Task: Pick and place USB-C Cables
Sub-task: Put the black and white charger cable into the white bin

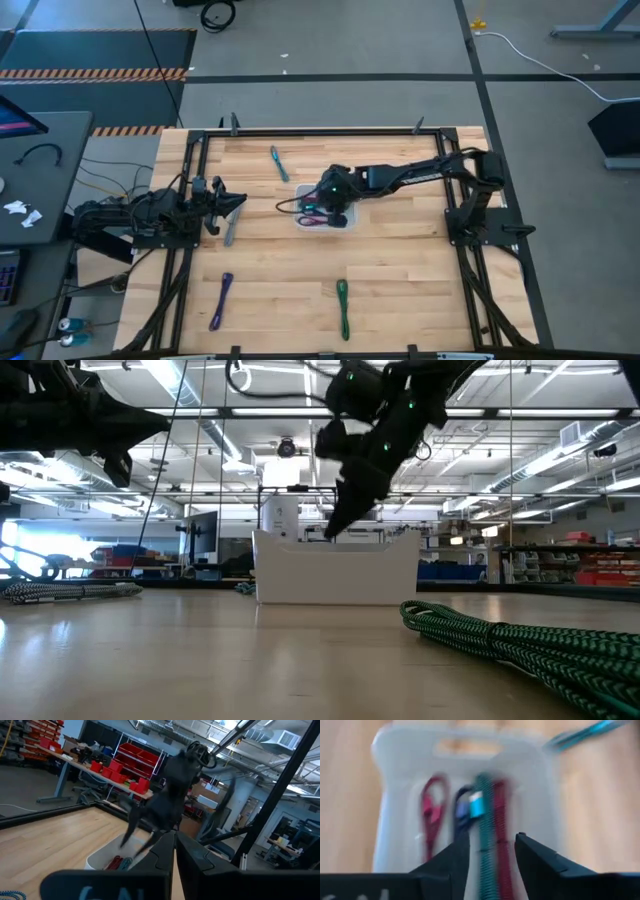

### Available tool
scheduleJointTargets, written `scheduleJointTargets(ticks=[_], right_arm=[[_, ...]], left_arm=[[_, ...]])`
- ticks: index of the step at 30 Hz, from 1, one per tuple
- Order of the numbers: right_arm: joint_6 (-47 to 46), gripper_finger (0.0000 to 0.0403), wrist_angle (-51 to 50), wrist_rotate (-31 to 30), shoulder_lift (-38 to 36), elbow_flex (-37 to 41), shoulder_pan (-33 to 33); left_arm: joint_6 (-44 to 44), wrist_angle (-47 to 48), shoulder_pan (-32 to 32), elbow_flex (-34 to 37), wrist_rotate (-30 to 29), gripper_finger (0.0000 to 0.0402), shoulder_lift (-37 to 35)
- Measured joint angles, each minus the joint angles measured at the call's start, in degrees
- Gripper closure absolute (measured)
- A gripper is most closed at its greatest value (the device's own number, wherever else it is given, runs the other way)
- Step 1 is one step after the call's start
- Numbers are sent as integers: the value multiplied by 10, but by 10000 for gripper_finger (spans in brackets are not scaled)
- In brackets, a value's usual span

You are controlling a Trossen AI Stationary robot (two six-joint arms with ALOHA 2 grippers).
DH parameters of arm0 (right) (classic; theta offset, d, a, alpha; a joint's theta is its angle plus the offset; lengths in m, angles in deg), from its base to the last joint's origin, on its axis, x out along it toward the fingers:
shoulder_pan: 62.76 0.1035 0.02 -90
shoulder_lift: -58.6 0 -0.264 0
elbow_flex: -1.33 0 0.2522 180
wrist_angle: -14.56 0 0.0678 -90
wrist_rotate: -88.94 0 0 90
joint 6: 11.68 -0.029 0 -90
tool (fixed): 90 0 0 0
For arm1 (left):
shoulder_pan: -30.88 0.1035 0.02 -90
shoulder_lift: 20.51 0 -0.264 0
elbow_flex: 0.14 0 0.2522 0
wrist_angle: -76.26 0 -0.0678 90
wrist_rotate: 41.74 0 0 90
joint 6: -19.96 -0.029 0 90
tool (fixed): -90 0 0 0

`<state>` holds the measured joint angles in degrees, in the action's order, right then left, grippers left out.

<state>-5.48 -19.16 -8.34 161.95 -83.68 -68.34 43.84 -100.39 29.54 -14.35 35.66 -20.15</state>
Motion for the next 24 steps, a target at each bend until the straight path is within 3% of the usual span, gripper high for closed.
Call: scheduleJointTargets(ticks=[4, 15, 21, 24], right_arm=[[1, 234, 55, -38, -38, 0, 24], [86, 240, 383, 1, -50, 97, 94], [109, 240, 525, 5, -50, 161, 92], [111, 241, 575, 9, -50, 185, 83]], left_arm=[[10, 0, 0, 0, 0, 383, 0], [-93, -7, 0, 0, -9, 376, 0], [-104, -78, 0, 0, -95, 382, 0], [-114, -58, -5, -4, -112, 394, 8]])
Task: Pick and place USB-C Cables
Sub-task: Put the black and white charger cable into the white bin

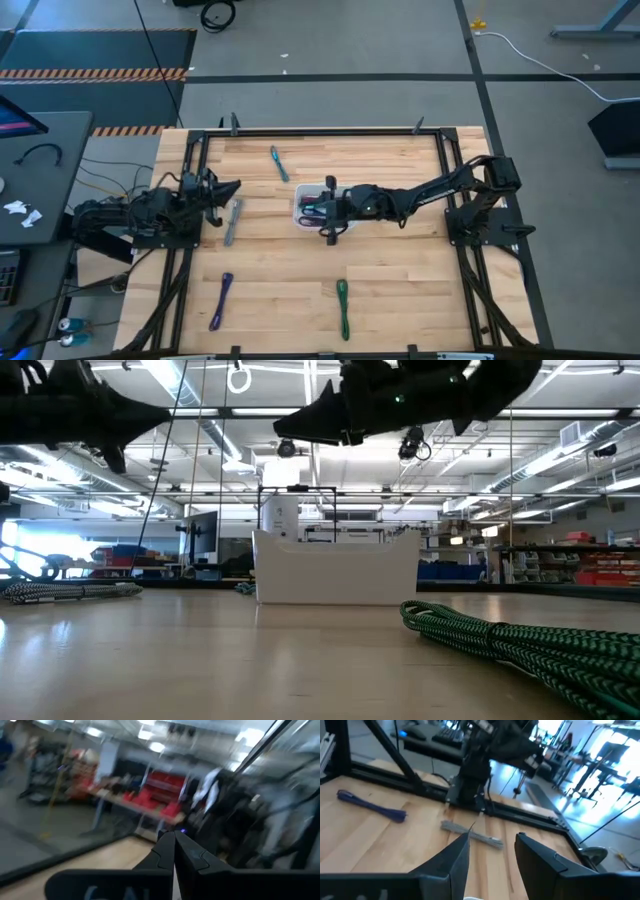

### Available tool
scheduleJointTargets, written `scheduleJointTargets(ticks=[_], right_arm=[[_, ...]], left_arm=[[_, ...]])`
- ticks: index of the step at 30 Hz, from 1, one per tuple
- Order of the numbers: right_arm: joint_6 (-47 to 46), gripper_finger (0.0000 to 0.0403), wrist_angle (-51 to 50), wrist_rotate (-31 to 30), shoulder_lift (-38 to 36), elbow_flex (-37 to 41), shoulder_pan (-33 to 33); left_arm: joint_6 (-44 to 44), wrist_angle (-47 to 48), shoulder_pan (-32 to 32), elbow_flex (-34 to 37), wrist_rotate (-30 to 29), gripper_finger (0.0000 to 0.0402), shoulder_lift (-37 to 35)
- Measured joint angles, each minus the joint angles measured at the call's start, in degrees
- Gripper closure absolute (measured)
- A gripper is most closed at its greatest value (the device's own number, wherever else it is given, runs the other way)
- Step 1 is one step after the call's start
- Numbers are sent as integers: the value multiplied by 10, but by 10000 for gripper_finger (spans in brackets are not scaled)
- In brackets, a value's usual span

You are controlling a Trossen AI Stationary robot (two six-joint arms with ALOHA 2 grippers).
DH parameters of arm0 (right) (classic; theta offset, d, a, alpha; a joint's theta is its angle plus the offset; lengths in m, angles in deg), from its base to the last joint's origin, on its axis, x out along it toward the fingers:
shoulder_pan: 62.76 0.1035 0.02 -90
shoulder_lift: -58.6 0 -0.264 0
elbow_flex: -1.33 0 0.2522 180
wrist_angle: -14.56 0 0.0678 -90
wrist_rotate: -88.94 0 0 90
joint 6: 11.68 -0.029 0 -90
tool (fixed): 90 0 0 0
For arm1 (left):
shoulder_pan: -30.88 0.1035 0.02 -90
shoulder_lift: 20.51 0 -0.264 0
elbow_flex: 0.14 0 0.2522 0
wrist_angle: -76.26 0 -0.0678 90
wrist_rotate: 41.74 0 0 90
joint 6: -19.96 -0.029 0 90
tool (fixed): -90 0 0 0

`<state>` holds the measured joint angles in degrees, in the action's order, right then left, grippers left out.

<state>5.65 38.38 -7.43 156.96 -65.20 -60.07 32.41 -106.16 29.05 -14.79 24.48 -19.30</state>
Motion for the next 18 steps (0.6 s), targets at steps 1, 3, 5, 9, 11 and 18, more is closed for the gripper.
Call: scheduleJointTargets(ticks=[1, 3, 5, 9, 11, 18], right_arm=[[0, 241, 14, 0, 0, 6, -4], [2, 241, 37, 0, 0, 15, -12], [2, 241, 41, 0, 0, 21, -21], [-7, 241, 44, 5, 0, 25, -33], [-8, 241, 44, 12, 0, 28, -37], [-8, 241, 39, 18, 0, 30, -40]], left_arm=[[-1, 16, -4, -5, -15, 396, 10], [3, 46, -13, -19, -47, 396, 38], [13, 75, -23, -40, -77, 396, 74], [42, 137, -45, -105, -123, 396, 164], [64, 187, -53, -146, -142, 396, 212], [220, 426, -60, -281, -154, 386, 380]])
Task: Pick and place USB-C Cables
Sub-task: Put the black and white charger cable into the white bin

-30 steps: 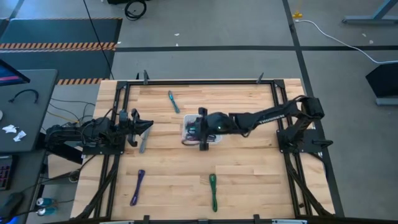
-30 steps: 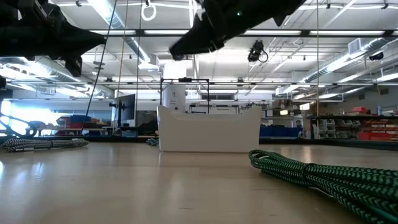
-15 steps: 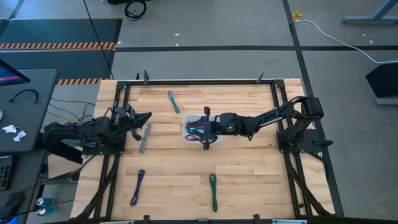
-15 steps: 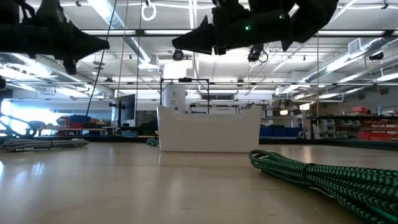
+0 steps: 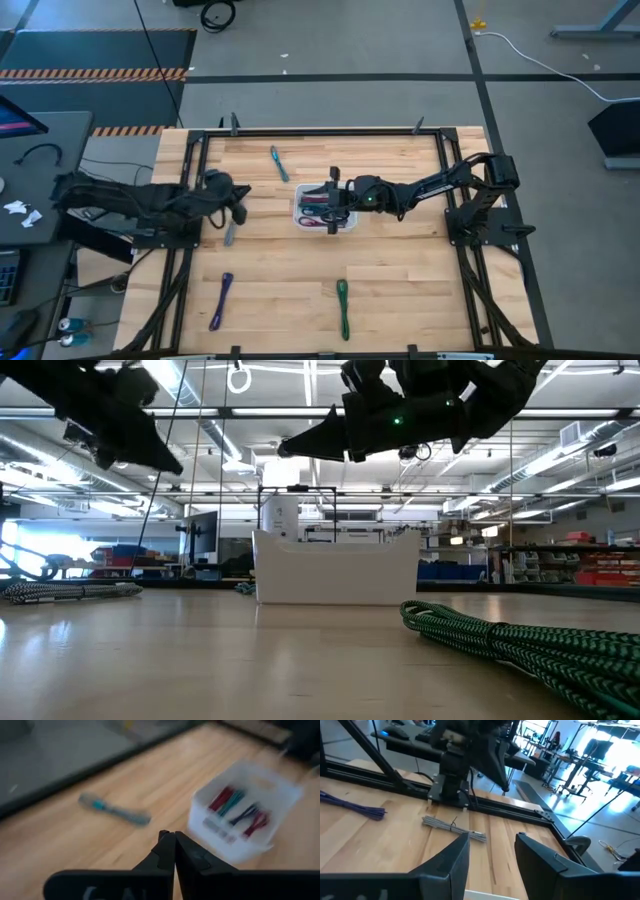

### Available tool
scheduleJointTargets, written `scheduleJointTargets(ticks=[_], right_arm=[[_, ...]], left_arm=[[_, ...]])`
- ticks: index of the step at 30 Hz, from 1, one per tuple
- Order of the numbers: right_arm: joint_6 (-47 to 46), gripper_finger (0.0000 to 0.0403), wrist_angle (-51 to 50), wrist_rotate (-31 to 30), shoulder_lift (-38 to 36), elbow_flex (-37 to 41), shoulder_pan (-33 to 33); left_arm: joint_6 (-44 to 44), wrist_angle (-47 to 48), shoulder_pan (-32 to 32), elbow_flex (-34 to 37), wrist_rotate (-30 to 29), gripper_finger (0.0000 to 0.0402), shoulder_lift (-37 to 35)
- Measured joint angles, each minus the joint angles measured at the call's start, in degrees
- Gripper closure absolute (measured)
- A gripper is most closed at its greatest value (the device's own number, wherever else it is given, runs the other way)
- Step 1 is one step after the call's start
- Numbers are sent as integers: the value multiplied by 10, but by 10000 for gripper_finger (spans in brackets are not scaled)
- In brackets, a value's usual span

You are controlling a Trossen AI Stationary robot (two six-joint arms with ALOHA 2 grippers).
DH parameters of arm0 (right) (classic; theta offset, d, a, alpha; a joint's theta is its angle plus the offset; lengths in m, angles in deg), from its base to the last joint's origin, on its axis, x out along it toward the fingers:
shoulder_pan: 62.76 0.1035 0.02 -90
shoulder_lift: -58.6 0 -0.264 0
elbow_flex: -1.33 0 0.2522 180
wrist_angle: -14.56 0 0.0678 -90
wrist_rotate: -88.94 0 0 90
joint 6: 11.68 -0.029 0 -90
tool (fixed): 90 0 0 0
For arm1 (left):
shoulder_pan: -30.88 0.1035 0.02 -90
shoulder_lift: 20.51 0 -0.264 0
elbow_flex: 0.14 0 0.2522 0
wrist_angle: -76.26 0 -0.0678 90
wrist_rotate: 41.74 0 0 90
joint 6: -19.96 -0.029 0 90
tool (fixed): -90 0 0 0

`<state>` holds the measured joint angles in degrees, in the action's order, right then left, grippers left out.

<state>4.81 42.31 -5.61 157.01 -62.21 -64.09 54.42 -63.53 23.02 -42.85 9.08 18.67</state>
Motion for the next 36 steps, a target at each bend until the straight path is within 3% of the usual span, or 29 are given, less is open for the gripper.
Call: scheduleJointTargets(ticks=[5, 9, 18, 24, 30, 36], right_arm=[[-18, 241, -15, 0, 0, 0, 3], [-38, 241, -39, 0, 0, 0, 9], [-39, 241, -53, 0, 0, 0, 29], [-39, 241, -53, -3, 0, 0, 32], [-39, 241, -54, -3, 0, 0, 32], [-3, 241, -85, -19, -5, 0, 33]], left_arm=[[125, 73, 9, -18, 7, 351, 84], [219, 106, 36, -15, 48, 308, 135], [316, 114, 103, -15, 141, 197, 240], [372, 122, 120, -15, 212, 152, 323], [387, 119, 131, -18, 217, 158, 390], [381, 113, 135, -20, 231, 235, 412]])
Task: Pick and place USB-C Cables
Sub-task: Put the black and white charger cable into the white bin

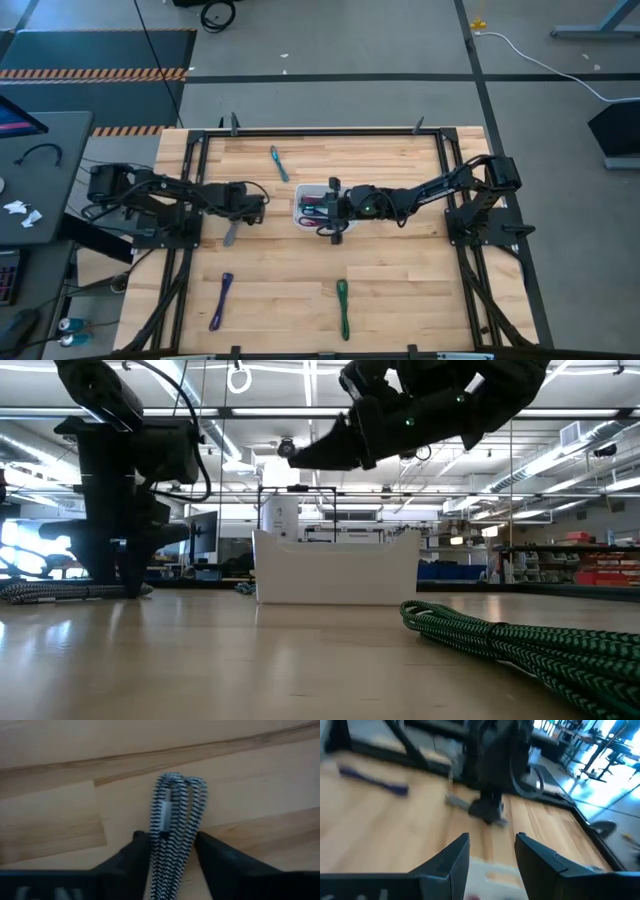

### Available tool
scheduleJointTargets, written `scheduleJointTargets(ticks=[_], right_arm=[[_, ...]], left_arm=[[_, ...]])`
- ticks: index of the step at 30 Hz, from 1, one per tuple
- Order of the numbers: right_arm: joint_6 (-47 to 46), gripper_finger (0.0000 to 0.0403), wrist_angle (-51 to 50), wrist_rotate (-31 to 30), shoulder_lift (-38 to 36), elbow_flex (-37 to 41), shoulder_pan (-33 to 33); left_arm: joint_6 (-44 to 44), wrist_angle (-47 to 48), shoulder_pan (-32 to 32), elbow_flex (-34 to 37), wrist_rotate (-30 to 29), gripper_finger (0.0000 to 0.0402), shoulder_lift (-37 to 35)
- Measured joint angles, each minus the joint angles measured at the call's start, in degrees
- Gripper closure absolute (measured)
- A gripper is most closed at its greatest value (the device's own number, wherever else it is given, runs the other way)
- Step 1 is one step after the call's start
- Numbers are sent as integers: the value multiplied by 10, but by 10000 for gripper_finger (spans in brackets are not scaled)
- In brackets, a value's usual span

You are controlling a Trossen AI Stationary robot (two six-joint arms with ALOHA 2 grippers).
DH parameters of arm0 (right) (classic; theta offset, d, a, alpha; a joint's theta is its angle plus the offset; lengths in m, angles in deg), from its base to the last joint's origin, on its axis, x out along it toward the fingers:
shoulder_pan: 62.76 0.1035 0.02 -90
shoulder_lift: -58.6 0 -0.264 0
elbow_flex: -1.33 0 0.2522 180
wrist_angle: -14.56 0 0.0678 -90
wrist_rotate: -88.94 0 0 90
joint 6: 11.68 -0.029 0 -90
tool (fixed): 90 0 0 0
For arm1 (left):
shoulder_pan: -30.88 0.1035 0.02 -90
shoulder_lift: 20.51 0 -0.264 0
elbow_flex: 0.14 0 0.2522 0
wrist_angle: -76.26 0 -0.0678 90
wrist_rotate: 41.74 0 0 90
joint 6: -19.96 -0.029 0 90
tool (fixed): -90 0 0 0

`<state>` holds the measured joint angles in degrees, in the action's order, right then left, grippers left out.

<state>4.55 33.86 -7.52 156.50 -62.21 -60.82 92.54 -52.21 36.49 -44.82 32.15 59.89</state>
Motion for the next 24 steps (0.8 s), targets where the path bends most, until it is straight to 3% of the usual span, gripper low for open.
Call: scheduleJointTargets(ticks=[7, 16, 24], right_arm=[[44, 241, -127, -135, -68, 0, 7], [43, 241, -245, -160, -197, 36, 37], [15, 241, -239, -210, -346, 112, 50]], left_arm=[[-43, -17, -16, 1, -8, 380, 0], [-131, -22, -59, -57, -62, 381, -63], [-406, -42, -118, -227, -97, 381, -84]])
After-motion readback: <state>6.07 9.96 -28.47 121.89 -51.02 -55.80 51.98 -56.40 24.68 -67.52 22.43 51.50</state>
